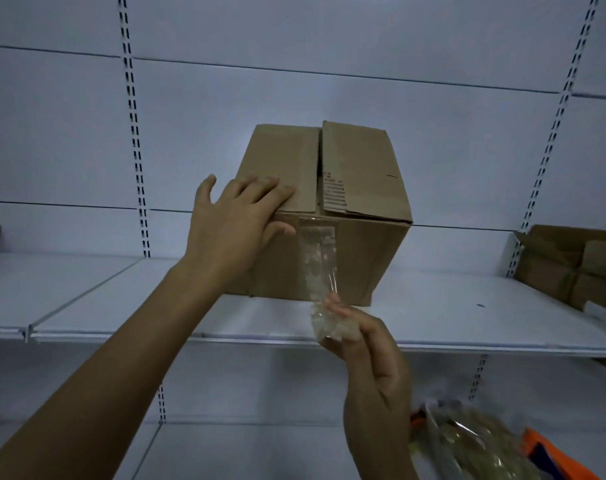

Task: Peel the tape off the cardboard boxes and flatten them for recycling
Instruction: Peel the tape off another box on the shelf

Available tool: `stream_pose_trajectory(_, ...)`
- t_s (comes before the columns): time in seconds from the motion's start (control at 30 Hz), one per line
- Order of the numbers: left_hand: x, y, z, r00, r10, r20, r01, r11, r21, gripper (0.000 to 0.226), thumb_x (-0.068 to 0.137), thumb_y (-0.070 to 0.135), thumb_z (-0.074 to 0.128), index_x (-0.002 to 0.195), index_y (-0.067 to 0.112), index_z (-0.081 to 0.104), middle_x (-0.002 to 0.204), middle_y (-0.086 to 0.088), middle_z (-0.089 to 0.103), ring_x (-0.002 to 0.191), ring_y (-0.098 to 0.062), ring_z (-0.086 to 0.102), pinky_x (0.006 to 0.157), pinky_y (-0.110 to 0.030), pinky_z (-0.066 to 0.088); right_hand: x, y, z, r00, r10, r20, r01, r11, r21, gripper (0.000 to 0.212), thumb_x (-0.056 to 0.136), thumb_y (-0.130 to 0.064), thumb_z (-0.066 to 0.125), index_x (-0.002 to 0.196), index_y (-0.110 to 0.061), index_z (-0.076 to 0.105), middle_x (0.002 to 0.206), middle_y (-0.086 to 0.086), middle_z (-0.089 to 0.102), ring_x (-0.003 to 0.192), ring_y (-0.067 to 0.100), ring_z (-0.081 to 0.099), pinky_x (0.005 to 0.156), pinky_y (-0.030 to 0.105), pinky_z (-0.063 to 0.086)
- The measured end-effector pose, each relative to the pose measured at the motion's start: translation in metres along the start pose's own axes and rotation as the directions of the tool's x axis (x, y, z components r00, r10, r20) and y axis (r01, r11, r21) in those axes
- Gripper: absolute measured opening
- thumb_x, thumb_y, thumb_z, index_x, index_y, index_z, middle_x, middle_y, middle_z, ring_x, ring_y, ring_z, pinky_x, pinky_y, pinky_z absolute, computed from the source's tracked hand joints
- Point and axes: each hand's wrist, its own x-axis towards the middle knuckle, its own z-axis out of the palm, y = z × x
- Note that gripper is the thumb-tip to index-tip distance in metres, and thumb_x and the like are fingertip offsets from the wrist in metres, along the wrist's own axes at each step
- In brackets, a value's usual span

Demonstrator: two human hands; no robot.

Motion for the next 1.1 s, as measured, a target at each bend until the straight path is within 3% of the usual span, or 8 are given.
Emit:
stream_pose_trajectory(0.27, 0.006, 0.008, -0.008, 0.999, -0.045, 0.011, 0.046, 0.958, -0.282, 0.054, 0.092, 0.051, 0.041, 0.142, 0.03, 0.039, 0.149, 0.007, 0.036, 0.137, -0.019, 0.024, 0.088, -0.051, 0.044, 0.002, -0.013, -0.015, 0.996, -0.079, 0.033, 0.081, 0.994, -0.079, 0.024, 0.093, -0.017, 0.049, 0.103, -0.026, 0.069, 0.116, -0.007, 0.069, 0.115, 0.013, 0.061, 0.095, 0.042, 0.051)
stream_pose_trajectory(0.4, 0.015, 0.01, -0.005, 0.997, -0.032, 0.064, 0.044, 0.978, -0.205, 0.051, 0.094, 0.053, 0.038, 0.142, 0.034, 0.036, 0.147, 0.01, 0.036, 0.135, -0.018, 0.024, 0.082, -0.047, 0.043, 0.007, -0.008, -0.021, 0.993, -0.112, 0.033, 0.115, 0.984, -0.135, 0.031, 0.092, -0.005, 0.047, 0.105, -0.023, 0.069, 0.117, -0.008, 0.068, 0.117, 0.011, 0.059, 0.096, 0.024, 0.047)
stream_pose_trajectory(0.5, 0.029, 0.008, -0.003, 0.991, -0.049, 0.125, 0.069, 0.985, -0.161, 0.049, 0.096, 0.052, 0.037, 0.142, 0.033, 0.036, 0.148, 0.007, 0.037, 0.135, -0.021, 0.026, 0.084, -0.044, 0.041, -0.005, -0.003, -0.026, 0.997, -0.077, -0.011, 0.074, 0.984, -0.162, 0.024, 0.093, -0.024, 0.048, 0.094, -0.031, 0.07, 0.099, -0.011, 0.072, 0.095, 0.006, 0.066, 0.079, 0.02, 0.052)
stream_pose_trajectory(0.63, 0.04, 0.009, 0.012, 0.982, -0.142, 0.126, 0.164, 0.969, -0.184, 0.052, 0.098, 0.048, 0.037, 0.146, 0.028, 0.029, 0.154, -0.003, 0.027, 0.14, -0.026, 0.019, 0.096, -0.051, 0.038, -0.052, 0.022, -0.05, 0.964, 0.251, -0.09, -0.262, 0.956, -0.129, 0.026, 0.086, -0.023, 0.059, 0.073, -0.04, 0.075, 0.08, -0.006, 0.075, 0.081, 0.017, 0.069, 0.065, 0.019, 0.053)
stream_pose_trajectory(0.73, 0.025, 0.035, 0.041, 0.988, -0.148, 0.049, 0.154, 0.977, -0.15, 0.068, 0.099, 0.037, 0.043, 0.153, 0.024, 0.003, 0.159, -0.013, -0.01, 0.146, -0.032, -0.009, 0.114, -0.058, 0.017, -0.084, 0.036, -0.073, 0.85, 0.513, -0.123, -0.522, 0.851, -0.054, 0.018, 0.063, -0.054, 0.069, 0.067, -0.038, 0.076, 0.074, -0.002, 0.074, 0.088, 0.027, 0.067, 0.063, 0.025, 0.052)
stream_pose_trajectory(0.83, -0.018, 0.065, 0.084, 0.986, -0.041, 0.164, 0.054, 0.995, -0.079, 0.075, 0.098, 0.031, 0.045, 0.152, 0.024, -0.007, 0.155, -0.016, -0.025, 0.142, -0.037, -0.023, 0.113, -0.06, -0.002, -0.097, 0.046, -0.092, 0.849, 0.467, -0.248, -0.488, 0.873, -0.026, 0.02, 0.076, -0.016, 0.065, 0.068, -0.029, 0.077, 0.076, 0.007, 0.074, 0.082, 0.026, 0.069, 0.058, 0.028, 0.055)
stream_pose_trajectory(1.0, -0.076, 0.078, 0.115, 0.976, 0.166, 0.144, -0.123, 0.956, -0.267, 0.084, 0.081, -0.005, 0.056, 0.15, 0.027, 0.021, 0.158, -0.009, -0.002, 0.144, -0.03, -0.006, 0.112, -0.061, 0.01, -0.084, 0.041, -0.113, 0.798, 0.505, -0.331, -0.507, 0.858, 0.086, 0.045, 0.089, 0.017, 0.042, 0.068, -0.008, 0.073, 0.065, 0.007, 0.072, 0.062, 0.013, 0.069, 0.047, 0.026, 0.055)
stream_pose_trajectory(1.1, -0.087, 0.081, 0.104, 0.946, 0.21, 0.245, -0.091, 0.902, -0.422, 0.067, 0.09, 0.027, 0.039, 0.15, 0.033, 0.01, 0.16, 0.001, 0.014, 0.147, -0.02, 0.005, 0.112, -0.056, 0.013, -0.082, 0.044, -0.116, 0.806, 0.451, -0.383, -0.474, 0.88, 0.036, 0.051, 0.09, 0.016, 0.043, 0.067, -0.014, 0.076, 0.064, 0.001, 0.072, 0.06, 0.011, 0.068, 0.048, 0.023, 0.054)
